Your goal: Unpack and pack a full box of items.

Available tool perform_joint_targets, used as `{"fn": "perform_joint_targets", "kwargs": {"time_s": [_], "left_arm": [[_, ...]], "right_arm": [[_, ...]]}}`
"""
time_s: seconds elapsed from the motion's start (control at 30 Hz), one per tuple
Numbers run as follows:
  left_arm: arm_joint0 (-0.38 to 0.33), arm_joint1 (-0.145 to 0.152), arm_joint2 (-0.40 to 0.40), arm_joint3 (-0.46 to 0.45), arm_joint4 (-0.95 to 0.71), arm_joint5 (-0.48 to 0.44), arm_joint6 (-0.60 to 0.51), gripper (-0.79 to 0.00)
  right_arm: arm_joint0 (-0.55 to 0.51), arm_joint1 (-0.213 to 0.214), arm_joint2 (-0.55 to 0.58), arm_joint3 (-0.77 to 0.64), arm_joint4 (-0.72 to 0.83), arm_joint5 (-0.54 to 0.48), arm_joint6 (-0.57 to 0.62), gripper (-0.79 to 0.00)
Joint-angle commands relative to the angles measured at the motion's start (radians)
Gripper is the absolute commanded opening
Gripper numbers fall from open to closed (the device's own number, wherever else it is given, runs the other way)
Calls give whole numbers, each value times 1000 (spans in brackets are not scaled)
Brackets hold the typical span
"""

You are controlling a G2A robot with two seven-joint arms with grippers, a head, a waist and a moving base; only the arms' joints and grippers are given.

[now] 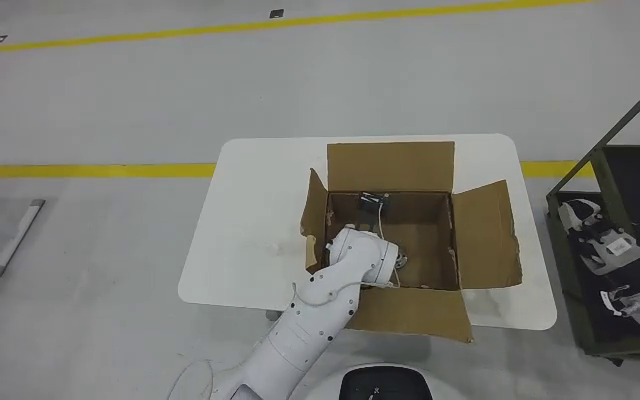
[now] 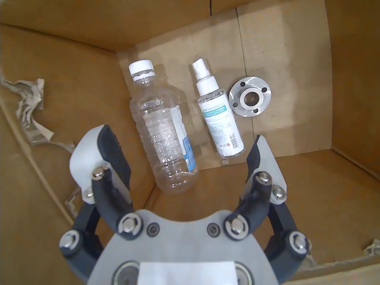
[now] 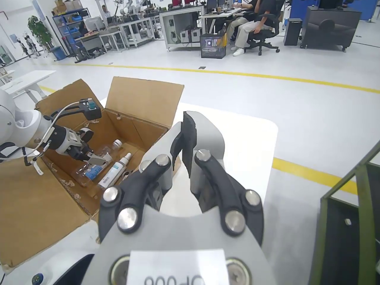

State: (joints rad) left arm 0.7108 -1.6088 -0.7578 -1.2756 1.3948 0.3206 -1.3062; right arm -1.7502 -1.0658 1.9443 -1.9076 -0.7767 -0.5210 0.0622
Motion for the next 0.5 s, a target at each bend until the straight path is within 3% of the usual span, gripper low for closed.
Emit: {"fn": "perform_joint_targets", "kwargs": {"time_s": [0.0, 0.2, 0.37, 0.47], "left_arm": [[0, 0, 0, 0, 0, 0, 0, 0], [11, 1, -7, 7, -2, 2, 23, 0], [6, -3, -41, 81, -1, 37, 15, 0], [-15, -13, -47, 120, -14, 51, 3, -62]], "right_arm": [[8, 0, -5, -2, -6, -1, 6, -785], [28, 0, -21, -2, -23, 0, 18, -785], [44, -1, -41, 7, -42, -3, 26, -785], [57, -1, -61, 11, -49, -6, 31, -785]]}}
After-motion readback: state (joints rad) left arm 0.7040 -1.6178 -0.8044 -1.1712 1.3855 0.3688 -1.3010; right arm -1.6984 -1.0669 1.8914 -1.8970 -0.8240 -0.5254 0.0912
